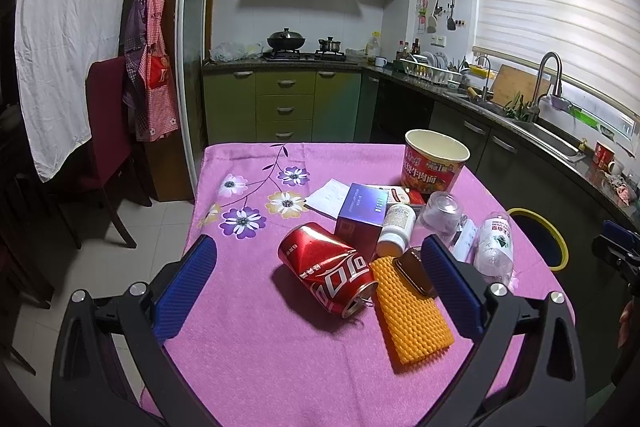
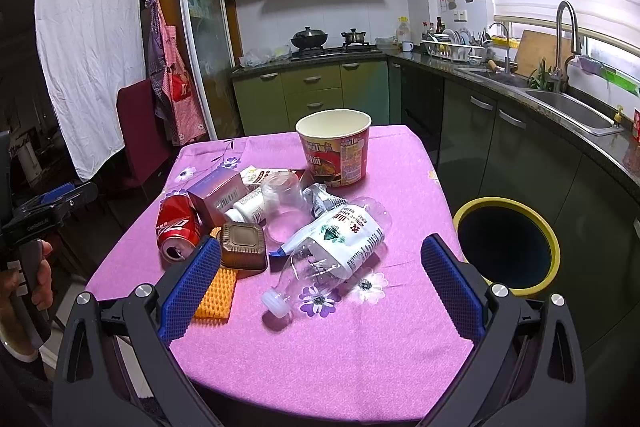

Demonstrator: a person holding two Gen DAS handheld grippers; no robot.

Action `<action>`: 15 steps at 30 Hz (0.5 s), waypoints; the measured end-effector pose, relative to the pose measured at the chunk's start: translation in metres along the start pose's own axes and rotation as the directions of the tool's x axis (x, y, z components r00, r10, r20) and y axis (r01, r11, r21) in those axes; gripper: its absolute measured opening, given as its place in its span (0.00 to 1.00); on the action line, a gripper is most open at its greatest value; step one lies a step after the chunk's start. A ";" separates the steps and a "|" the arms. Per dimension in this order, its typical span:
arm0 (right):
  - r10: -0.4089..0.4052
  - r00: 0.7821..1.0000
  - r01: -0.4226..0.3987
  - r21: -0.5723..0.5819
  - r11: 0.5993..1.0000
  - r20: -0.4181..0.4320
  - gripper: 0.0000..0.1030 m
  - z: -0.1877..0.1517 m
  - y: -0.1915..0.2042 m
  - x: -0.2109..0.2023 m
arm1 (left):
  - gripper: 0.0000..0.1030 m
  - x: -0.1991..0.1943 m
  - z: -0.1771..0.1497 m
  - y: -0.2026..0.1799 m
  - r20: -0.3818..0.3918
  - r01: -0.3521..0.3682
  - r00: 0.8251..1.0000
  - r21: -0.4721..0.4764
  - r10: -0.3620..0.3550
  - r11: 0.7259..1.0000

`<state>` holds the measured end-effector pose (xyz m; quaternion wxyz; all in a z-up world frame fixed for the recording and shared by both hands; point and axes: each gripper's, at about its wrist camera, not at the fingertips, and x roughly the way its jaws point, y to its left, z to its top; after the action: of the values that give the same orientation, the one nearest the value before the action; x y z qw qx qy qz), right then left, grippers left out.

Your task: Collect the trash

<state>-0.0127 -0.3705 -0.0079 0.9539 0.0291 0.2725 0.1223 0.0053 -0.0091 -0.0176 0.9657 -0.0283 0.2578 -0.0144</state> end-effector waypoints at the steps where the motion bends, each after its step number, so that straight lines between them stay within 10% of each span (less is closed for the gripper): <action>1: 0.000 1.000 0.000 0.000 1.000 0.000 0.96 0.000 0.000 0.000 | 0.95 0.000 0.001 0.000 -0.001 0.000 1.000 0.000 0.000 1.000; 15: -0.001 1.000 0.001 0.001 1.000 -0.004 0.96 -0.001 0.000 0.001 | 0.95 -0.001 0.000 -0.002 -0.004 0.001 1.000 0.004 -0.001 1.000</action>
<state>-0.0125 -0.3705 -0.0094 0.9533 0.0291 0.2746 0.1220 0.0046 -0.0110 -0.0170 0.9652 -0.0266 0.2599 -0.0154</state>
